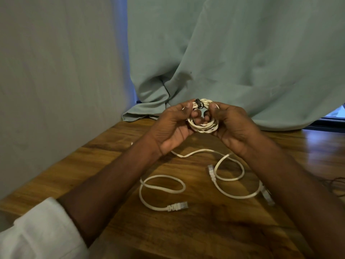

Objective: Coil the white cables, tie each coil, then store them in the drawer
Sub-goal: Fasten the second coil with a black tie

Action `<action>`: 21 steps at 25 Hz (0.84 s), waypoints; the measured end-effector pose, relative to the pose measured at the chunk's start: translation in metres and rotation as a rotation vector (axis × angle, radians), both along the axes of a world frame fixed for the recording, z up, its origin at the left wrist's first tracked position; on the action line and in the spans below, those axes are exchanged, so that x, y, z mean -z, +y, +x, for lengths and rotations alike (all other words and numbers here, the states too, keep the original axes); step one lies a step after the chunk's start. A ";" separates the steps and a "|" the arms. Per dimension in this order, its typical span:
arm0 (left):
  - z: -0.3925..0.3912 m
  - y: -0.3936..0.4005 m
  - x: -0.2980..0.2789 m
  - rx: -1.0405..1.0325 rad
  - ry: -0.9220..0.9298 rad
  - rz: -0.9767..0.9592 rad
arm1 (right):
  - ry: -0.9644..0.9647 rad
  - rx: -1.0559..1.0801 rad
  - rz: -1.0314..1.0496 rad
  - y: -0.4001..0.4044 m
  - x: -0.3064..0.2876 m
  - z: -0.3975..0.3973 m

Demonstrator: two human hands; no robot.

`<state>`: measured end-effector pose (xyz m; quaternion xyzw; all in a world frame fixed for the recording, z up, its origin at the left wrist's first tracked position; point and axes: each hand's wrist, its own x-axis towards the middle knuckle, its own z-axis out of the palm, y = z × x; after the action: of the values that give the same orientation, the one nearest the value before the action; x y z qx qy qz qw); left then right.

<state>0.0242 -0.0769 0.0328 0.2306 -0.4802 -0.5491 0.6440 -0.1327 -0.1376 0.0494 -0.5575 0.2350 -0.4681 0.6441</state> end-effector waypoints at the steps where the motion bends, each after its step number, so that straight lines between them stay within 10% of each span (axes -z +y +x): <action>1: 0.000 0.000 0.000 0.030 0.015 -0.008 | -0.032 -0.035 0.039 0.000 -0.001 0.000; 12: 0.011 -0.006 0.003 -0.033 -0.112 0.003 | 0.126 -0.160 -0.007 0.003 0.000 -0.005; 21: 0.007 0.000 -0.002 0.265 0.094 0.032 | -0.279 -0.416 0.335 -0.004 0.000 -0.001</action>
<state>0.0316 -0.0773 0.0352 0.1493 -0.4669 -0.6471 0.5840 -0.1340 -0.1413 0.0492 -0.4101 0.0989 -0.3531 0.8351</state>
